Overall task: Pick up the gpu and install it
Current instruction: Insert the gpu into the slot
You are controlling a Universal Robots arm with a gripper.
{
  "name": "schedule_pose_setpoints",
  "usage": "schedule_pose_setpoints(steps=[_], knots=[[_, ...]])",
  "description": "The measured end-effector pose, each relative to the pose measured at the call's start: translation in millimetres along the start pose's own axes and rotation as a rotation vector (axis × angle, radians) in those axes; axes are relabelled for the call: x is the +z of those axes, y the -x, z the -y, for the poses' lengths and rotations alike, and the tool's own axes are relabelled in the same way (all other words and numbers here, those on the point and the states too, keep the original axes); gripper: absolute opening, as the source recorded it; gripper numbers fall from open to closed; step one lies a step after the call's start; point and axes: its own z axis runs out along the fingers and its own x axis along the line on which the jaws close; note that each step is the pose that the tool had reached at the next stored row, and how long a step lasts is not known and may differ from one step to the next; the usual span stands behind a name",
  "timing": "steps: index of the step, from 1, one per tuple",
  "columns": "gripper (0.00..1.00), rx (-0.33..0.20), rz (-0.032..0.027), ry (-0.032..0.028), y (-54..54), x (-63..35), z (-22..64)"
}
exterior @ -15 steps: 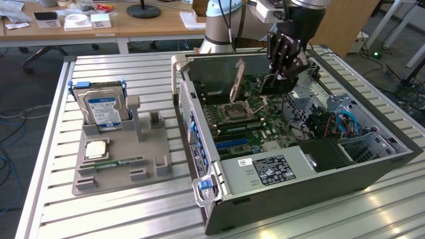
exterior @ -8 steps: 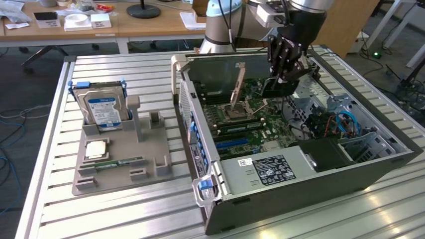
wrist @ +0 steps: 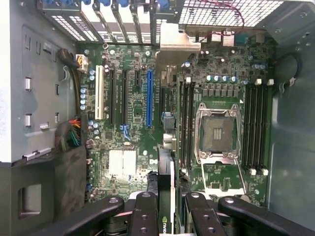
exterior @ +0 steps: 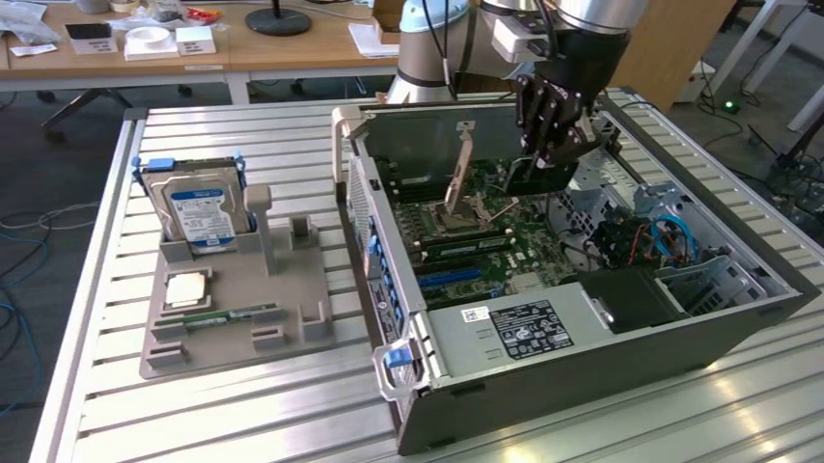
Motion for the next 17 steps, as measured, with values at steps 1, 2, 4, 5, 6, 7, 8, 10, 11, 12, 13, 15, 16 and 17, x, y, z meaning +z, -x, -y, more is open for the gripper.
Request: schedule_pose_setpoints(steps=[1, 2, 4, 5, 6, 7, 8, 10, 11, 12, 13, 15, 16, 17], knots=[[0.26, 0.0, -0.0002, -0.0002, -0.4, 0.5, -0.8], [0.26, 0.0, -0.0001, -0.0004, -1.0, 1.1, -1.5], [0.26, 0.0, -0.0001, -0.0008, -2.2, 2.1, -2.8], [0.26, 0.0, 0.0001, -0.0009, -2.7, 2.7, -3.4], [0.26, 0.0, 0.0, -0.001, -3.2, 3.3, -4.0], [0.26, 0.0, -0.0001, -0.001, -3.7, 3.9, -4.6], [0.26, 0.0, 0.0, -0.0011, -4.0, 4.7, -5.3], [0.26, 0.0, -0.0001, -0.0012, -4.6, 6.2, -6.5], [0.26, 0.0, -0.0001, -0.0013, -5.0, 7.0, -7.1], [0.26, 0.0, -0.0001, -0.0015, -5.4, 7.9, -7.7], [0.26, 0.0, -0.0001, -0.0017, -5.8, 8.9, -8.4], [0.26, 0.0, -0.0001, -0.0022, -6.8, 11.3, -9.6], [0.26, 0.0, -0.0002, -0.0025, -7.4, 12.5, -10.0], [0.26, 0.0, -0.0003, -0.0027, -8.3, 13.5, -10.4]])
